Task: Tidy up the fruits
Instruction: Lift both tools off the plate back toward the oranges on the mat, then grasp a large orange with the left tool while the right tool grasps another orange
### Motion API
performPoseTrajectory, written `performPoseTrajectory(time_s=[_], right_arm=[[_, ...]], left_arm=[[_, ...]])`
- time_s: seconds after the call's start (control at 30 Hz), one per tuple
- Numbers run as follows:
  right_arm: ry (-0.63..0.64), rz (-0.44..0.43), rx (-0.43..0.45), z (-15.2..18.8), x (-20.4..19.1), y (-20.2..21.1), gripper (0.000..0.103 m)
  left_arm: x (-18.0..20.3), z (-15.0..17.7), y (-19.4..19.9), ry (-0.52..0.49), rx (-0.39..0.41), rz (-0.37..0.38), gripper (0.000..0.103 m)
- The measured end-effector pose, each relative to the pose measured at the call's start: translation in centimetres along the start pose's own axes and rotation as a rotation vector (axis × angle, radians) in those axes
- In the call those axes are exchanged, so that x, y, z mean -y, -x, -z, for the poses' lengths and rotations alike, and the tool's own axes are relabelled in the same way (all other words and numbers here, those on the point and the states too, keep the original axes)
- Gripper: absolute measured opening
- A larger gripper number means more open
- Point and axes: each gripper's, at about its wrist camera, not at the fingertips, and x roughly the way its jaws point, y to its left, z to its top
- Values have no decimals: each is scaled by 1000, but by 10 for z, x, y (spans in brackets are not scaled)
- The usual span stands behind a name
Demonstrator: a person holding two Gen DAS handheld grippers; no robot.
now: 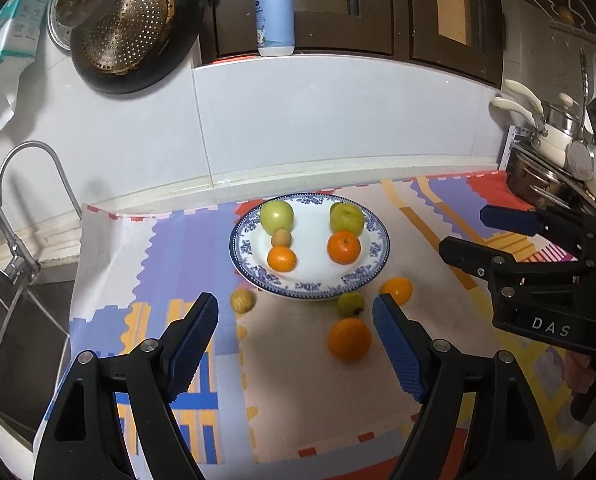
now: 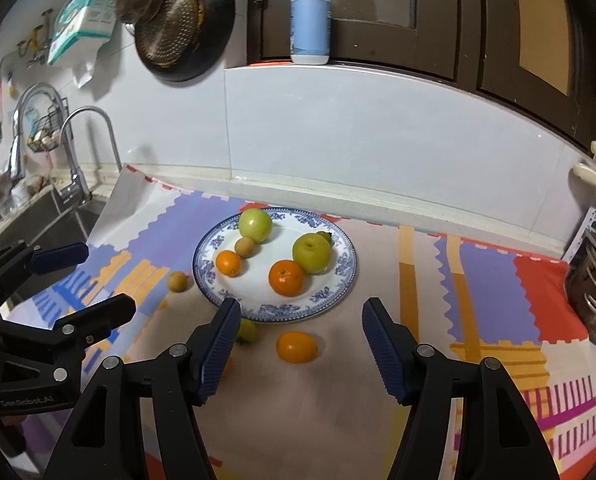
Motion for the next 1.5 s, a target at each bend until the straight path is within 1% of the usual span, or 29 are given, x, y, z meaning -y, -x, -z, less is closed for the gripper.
performPoseTrajectory(time_s=[0.2, 0.33, 0.7, 0.97, 1.03, 1.2, 1.27, 1.4, 1.47, 1.5], right_arm=[[50, -15, -12, 8, 1, -1, 64], [77, -27, -34, 12, 3, -8, 64], [116, -78, -128, 24, 12, -46, 64], [107, -133, -192, 30, 17, -74, 64], [106, -145, -209, 32, 16, -82, 64], [97, -173, -245, 35, 17, -97, 63], [98, -179, -251, 36, 18, -100, 61], [95, -195, -271, 36, 17, -108, 56], [93, -203, -279, 36, 16, -111, 52], [94, -210, -279, 35, 16, -112, 51]], left_arm=[[9, 11, -3, -6, -18, 2, 80], [16, 16, -11, -4, -46, 13, 80], [27, 28, -54, 2, -153, 62, 80], [28, 32, -78, 9, -195, 96, 79], [27, 33, -83, 12, -201, 100, 77], [28, 32, -91, 18, -210, 123, 75], [28, 32, -94, 20, -218, 132, 71], [26, 32, -100, 31, -226, 146, 66], [24, 32, -102, 43, -235, 158, 59], [24, 33, -102, 46, -239, 161, 58]])
